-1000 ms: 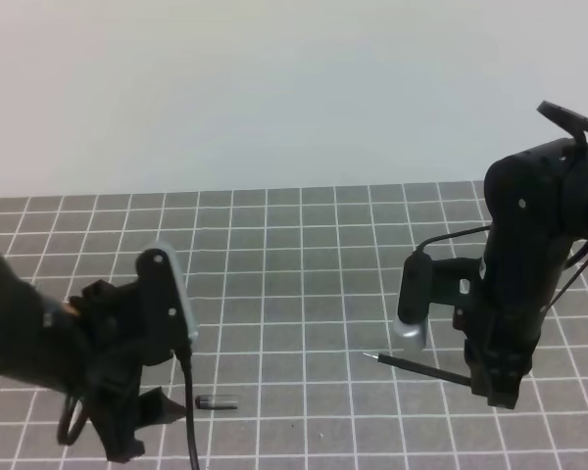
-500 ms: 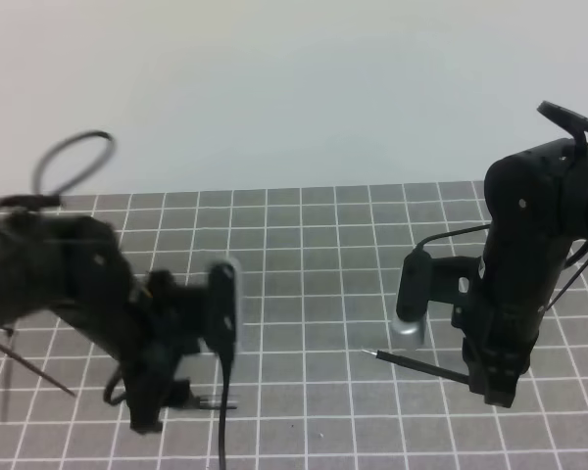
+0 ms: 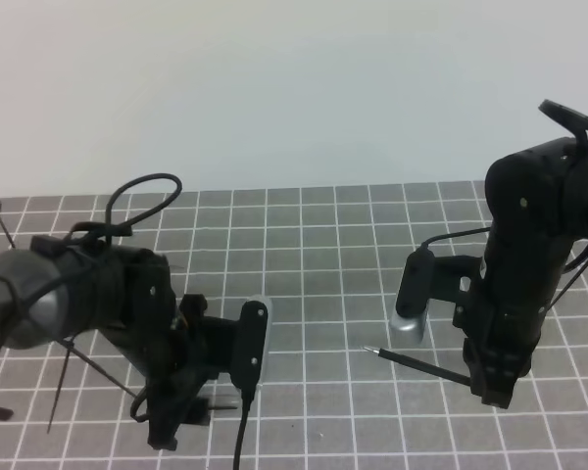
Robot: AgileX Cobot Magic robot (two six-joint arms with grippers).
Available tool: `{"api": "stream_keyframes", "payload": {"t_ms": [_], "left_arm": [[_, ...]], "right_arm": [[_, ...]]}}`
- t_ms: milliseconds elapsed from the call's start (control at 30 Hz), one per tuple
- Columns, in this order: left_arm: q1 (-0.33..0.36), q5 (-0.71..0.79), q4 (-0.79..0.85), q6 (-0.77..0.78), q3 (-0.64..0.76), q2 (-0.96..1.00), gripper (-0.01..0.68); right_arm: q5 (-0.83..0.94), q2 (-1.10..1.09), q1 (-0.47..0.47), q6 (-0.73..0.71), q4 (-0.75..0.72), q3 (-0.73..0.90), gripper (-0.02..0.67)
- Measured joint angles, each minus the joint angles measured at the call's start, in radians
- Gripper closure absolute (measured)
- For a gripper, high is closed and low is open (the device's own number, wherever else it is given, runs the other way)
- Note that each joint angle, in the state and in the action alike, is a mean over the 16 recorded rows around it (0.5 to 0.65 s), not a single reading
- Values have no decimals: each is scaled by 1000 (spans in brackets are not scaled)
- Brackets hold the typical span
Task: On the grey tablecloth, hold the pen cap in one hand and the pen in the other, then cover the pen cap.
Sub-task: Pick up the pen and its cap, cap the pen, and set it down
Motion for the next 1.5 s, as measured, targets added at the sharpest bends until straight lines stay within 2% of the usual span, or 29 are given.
{"api": "stream_keyframes", "payload": {"t_ms": [500,833,1000,1100,1500], "left_arm": [[0,-3,22,-9,-1,49,351],[0,28,37,-18,-11,61,557],[0,33,42,-46,-21,43,616],[0,26,51,-63,-27,15,630],[0,31,105,-140,-30,-236,601]], "right_arm": [[-5,0,0,7,30,0,596],[7,0,0,8,31,0,613],[14,-1,0,9,33,0,613],[18,0,0,8,34,0,613],[113,-17,0,16,105,0,626]]}}
